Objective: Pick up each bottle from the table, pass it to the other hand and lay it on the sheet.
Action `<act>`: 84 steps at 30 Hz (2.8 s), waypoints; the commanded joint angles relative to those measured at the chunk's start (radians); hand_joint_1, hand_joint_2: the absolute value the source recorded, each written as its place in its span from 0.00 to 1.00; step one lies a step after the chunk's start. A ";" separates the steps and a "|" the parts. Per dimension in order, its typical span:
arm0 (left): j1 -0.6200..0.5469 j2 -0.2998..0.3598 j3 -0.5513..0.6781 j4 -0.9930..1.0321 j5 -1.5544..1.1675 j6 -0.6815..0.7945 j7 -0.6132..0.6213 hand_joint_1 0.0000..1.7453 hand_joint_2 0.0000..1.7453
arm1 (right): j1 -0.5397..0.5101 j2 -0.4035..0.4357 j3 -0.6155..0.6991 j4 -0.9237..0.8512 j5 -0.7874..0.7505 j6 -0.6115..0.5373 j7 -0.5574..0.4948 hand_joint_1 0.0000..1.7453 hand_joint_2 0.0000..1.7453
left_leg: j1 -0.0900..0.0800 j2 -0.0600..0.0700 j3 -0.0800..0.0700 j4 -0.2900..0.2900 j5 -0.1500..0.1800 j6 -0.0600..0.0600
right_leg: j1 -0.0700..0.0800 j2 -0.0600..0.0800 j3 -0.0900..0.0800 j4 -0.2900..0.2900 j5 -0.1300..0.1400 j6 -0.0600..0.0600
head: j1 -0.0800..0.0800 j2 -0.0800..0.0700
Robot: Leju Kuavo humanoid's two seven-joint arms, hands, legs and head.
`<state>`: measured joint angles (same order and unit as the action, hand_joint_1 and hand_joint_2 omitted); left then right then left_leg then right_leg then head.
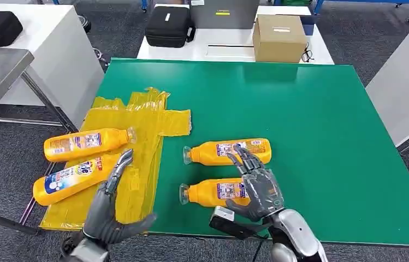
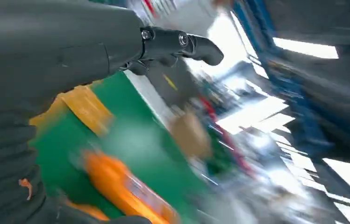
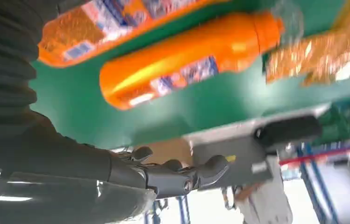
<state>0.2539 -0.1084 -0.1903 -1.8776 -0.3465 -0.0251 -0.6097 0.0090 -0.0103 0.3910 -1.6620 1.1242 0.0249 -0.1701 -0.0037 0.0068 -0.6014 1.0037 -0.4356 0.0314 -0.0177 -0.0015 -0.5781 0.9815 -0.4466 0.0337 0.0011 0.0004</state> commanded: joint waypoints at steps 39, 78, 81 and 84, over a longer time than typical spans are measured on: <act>0.020 0.037 0.030 0.026 0.188 -0.155 -0.088 0.00 1.00 | -0.187 -0.292 0.111 0.374 0.010 0.197 0.083 0.00 1.00 | 0.001 0.000 0.004 -0.001 -0.001 -0.002 | 0.001 -0.001 0.005 -0.003 0.000 -0.002 | 0.000 0.000; 0.031 0.009 0.075 0.015 0.198 -0.119 -0.088 0.00 1.00 | -0.467 -0.091 0.319 0.850 0.013 0.053 0.013 1.00 1.00 | 0.005 0.004 0.019 -0.002 -0.001 -0.004 | 0.004 0.005 0.017 -0.004 0.002 -0.002 | 0.000 0.000; 0.038 -0.003 0.091 0.008 0.189 -0.135 -0.088 0.00 1.00 | -0.465 -0.107 0.316 0.821 0.005 0.056 0.015 1.00 1.00 | 0.005 0.003 0.019 -0.001 -0.002 -0.003 | 0.004 0.005 0.017 -0.003 0.001 -0.002 | 0.000 0.000; 0.040 -0.004 0.094 0.006 0.187 -0.135 -0.088 0.00 1.00 | -0.467 -0.111 0.315 0.815 0.005 0.055 0.015 1.00 1.00 | 0.005 0.003 0.020 -0.001 -0.002 -0.003 | 0.004 0.005 0.018 -0.003 0.001 -0.002 | 0.000 0.000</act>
<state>0.3039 -0.0866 -0.1392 -1.8940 -0.1533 -0.1518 -0.6760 -0.4609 -0.0942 0.6626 -0.8957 1.1338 0.0694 -0.1591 -0.0004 0.0132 -0.5811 1.0036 -0.4383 0.0300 -0.0149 0.0060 -0.5611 0.9807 -0.4459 0.0330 0.0011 0.0004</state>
